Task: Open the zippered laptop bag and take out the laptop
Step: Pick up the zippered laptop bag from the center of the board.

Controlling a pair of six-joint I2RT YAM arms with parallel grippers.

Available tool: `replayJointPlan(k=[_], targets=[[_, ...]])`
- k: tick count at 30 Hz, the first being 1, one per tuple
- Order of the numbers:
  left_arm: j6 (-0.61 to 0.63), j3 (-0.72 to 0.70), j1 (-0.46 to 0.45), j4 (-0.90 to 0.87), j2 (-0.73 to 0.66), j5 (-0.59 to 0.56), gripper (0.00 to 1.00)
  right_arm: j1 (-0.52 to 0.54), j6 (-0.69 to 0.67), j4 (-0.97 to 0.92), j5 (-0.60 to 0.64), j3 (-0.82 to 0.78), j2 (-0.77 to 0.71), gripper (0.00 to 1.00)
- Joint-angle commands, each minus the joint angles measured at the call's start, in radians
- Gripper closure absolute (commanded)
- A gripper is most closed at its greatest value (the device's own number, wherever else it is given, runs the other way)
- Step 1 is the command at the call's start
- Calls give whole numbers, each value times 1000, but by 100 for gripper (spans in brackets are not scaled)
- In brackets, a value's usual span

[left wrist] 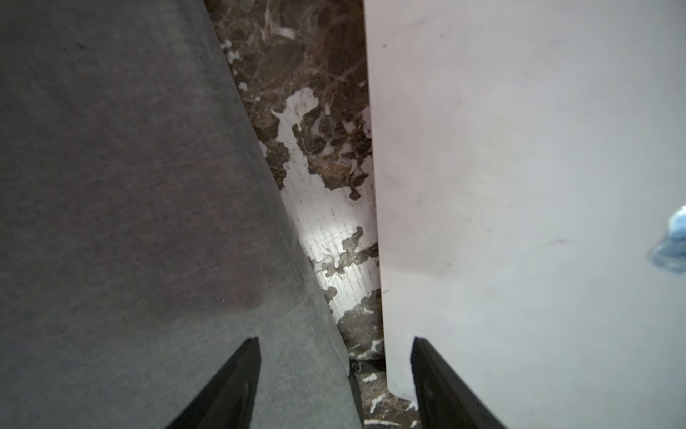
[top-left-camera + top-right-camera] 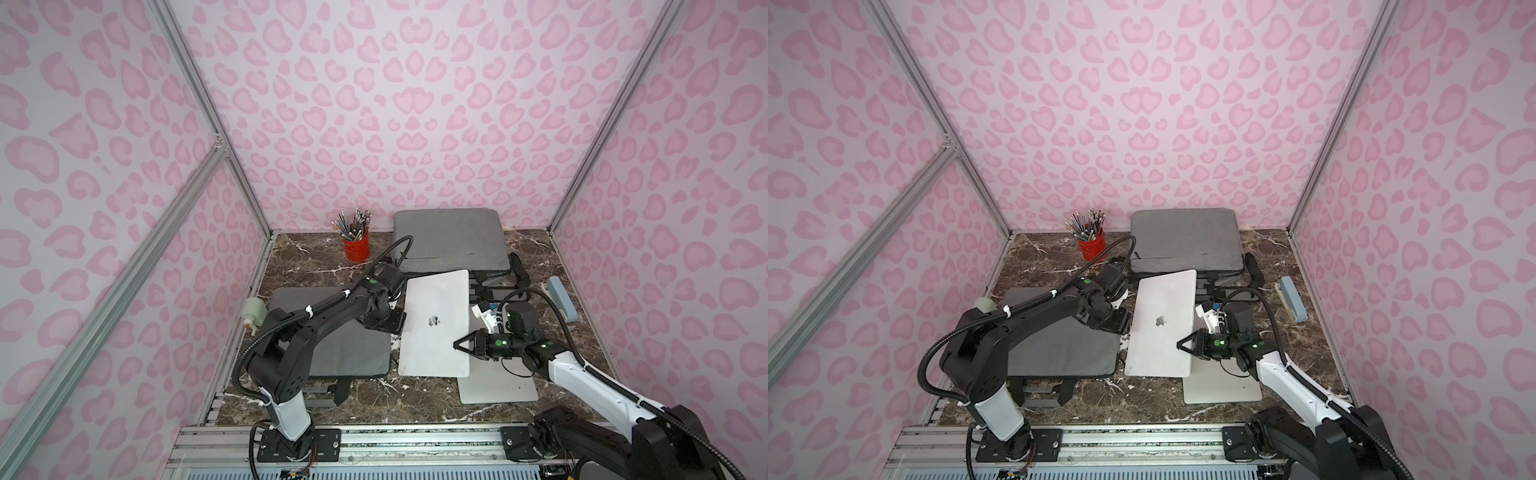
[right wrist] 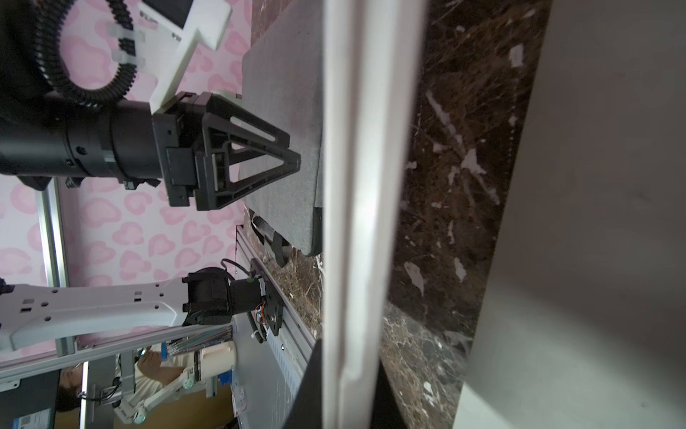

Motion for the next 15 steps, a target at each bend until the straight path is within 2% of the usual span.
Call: replayJointPlan(k=[1, 5, 12, 15], targets=[[-33, -5, -1, 13, 31, -69, 33, 13, -93, 62, -73, 11, 14, 100], [-25, 12, -3, -3, 63, -124, 35, 13, -128, -5, -78, 27, 9, 100], [-2, 57, -9, -47, 127, -181, 42, 4, -106, -31, -79, -5, 10, 100], [5, 74, -9, -64, 152, -196, 51, -6, -97, -36, -88, -13, 17, 100]])
